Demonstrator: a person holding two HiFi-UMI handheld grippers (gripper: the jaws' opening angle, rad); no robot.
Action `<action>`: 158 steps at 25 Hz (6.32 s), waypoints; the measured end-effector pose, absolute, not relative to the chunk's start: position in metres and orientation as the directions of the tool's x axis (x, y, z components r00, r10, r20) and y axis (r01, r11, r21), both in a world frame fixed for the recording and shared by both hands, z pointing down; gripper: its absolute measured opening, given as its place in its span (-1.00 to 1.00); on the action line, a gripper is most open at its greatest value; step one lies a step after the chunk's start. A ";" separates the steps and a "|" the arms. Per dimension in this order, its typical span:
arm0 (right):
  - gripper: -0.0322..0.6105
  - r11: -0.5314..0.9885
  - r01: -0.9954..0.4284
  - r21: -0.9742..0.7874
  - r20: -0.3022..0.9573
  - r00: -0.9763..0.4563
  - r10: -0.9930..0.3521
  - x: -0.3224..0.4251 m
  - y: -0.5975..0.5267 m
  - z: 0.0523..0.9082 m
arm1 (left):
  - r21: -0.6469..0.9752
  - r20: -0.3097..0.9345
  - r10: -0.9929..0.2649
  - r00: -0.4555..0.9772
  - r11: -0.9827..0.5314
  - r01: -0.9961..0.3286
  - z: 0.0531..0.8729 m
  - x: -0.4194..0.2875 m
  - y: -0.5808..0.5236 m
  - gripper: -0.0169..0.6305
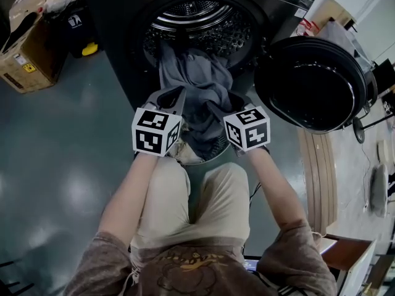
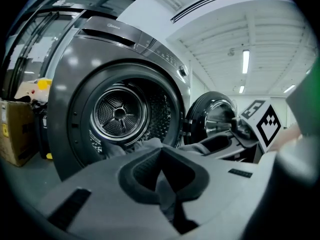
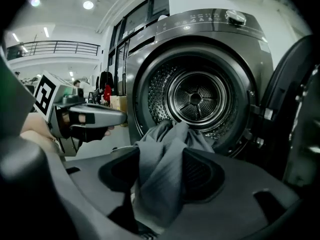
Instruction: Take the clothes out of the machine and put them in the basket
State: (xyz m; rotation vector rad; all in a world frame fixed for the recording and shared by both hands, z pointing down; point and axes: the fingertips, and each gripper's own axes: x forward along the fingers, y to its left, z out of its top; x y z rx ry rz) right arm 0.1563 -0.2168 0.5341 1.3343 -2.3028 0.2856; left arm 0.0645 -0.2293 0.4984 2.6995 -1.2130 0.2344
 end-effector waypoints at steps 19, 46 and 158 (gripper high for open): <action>0.07 0.536 -0.837 -0.113 0.562 -0.498 -0.660 0.169 -0.201 0.538 | 0.136 0.207 -0.690 0.694 -0.682 -0.719 0.502 0.074 -0.239 -0.93; 0.49 0.498 -0.867 0.028 0.641 -0.367 -0.674 0.063 -0.455 0.582 | 0.176 0.188 -0.701 0.687 -0.665 -0.726 0.499 0.051 -0.242 -0.93; -0.74 0.410 -0.909 -0.078 0.606 -0.370 -0.705 0.149 -0.338 0.597 | 0.134 0.246 -0.692 0.678 -0.669 -0.731 0.508 0.055 -0.238 -0.93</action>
